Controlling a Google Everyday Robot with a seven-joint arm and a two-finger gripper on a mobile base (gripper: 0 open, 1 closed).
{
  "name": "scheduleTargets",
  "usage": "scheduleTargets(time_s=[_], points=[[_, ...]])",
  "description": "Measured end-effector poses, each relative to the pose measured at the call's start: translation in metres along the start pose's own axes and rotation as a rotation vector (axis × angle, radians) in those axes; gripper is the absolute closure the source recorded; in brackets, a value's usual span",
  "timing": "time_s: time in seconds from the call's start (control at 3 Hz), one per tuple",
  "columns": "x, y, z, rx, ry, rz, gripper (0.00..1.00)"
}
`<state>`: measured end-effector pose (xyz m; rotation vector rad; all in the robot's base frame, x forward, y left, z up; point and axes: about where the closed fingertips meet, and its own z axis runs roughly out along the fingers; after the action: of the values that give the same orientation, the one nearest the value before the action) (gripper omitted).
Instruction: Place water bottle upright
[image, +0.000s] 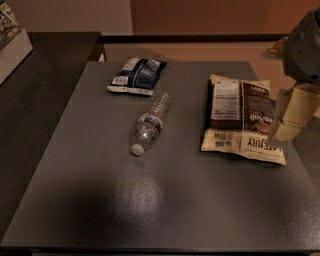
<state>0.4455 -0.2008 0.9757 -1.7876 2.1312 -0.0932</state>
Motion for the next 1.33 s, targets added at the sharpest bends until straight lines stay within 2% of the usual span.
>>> scheduleTargets(time_s=[0.67,1.0,1.33], points=[[-0.068,-0.023,0.027,0.014,-0.119,-0.282,0.0],[-0.103,-0.028,0.047,-0.001,-0.139,-0.461,0.0],[-0.138,-0.028,0.07,-0.015,-0.131,-0.655,0.0]])
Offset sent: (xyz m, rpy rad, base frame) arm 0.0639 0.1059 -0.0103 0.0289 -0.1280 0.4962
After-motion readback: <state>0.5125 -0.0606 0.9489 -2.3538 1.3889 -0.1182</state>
